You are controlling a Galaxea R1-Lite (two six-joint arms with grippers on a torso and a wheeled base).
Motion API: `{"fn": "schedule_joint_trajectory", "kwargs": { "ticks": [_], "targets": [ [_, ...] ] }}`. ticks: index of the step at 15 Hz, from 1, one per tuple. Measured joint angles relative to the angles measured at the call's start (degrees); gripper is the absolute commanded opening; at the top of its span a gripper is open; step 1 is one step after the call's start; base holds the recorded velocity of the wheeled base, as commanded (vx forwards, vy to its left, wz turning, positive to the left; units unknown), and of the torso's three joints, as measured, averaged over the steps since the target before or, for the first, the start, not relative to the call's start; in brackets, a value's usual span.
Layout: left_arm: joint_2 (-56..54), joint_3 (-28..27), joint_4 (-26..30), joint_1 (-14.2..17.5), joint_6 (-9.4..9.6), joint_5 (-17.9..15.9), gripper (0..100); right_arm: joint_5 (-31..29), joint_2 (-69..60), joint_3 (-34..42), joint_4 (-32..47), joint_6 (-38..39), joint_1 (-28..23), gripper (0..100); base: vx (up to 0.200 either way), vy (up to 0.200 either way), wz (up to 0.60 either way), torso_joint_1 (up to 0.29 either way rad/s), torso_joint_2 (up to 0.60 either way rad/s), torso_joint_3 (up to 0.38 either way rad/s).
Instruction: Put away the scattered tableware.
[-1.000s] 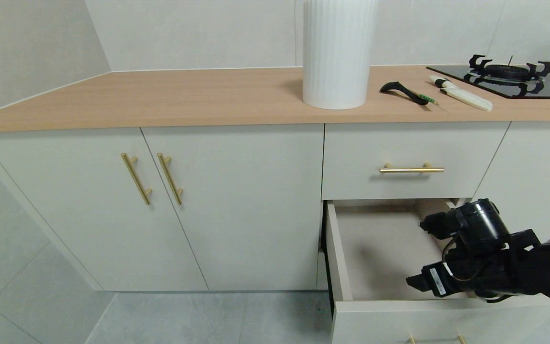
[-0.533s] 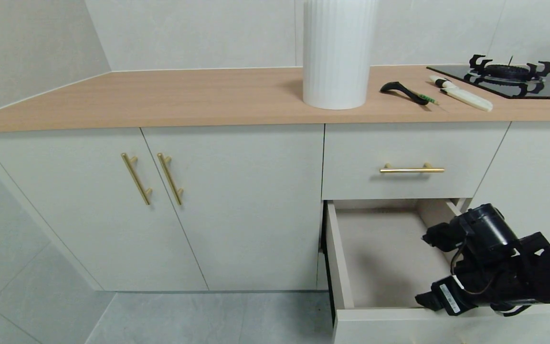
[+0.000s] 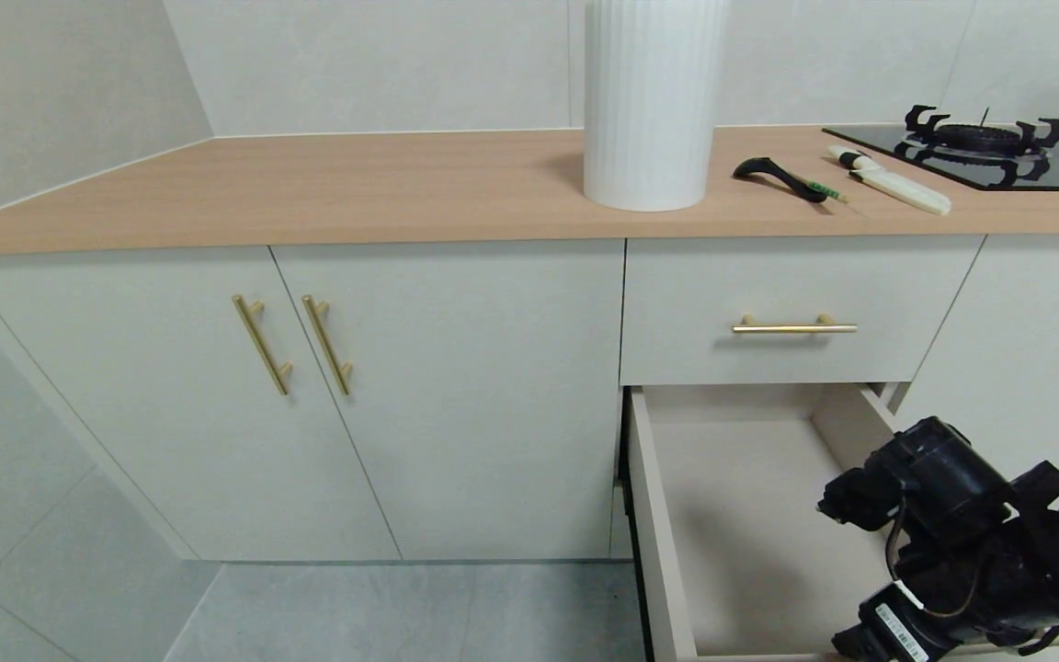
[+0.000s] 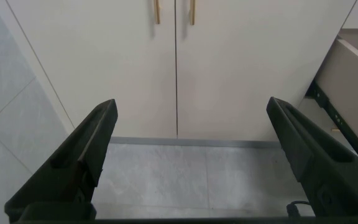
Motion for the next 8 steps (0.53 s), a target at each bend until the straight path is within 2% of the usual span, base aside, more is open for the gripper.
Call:
{"fn": "schedule_joint_trajectory", "kwargs": {
  "ticks": [3,5,8],
  "targets": [
    [0.0,0.0,0.0,0.0,0.02,0.0,100,0.5,0.1,-2.6,0.0,2.6,-0.2,100,0.000,0.000,0.00,0.000,0.00,0.000],
    [0.0,0.0,0.0,0.0,0.02,0.0,100,0.6,0.2,-4.8,-5.7,5.9,-1.3,100,0.000,0.000,0.00,0.000,0.00,0.000],
    [0.0,0.0,0.0,0.0,0.02,0.0,100,0.3,0.3,-5.2,-22.1,7.8,-4.0,100,0.000,0.000,0.00,0.000,0.00,0.000]
  ]
}}
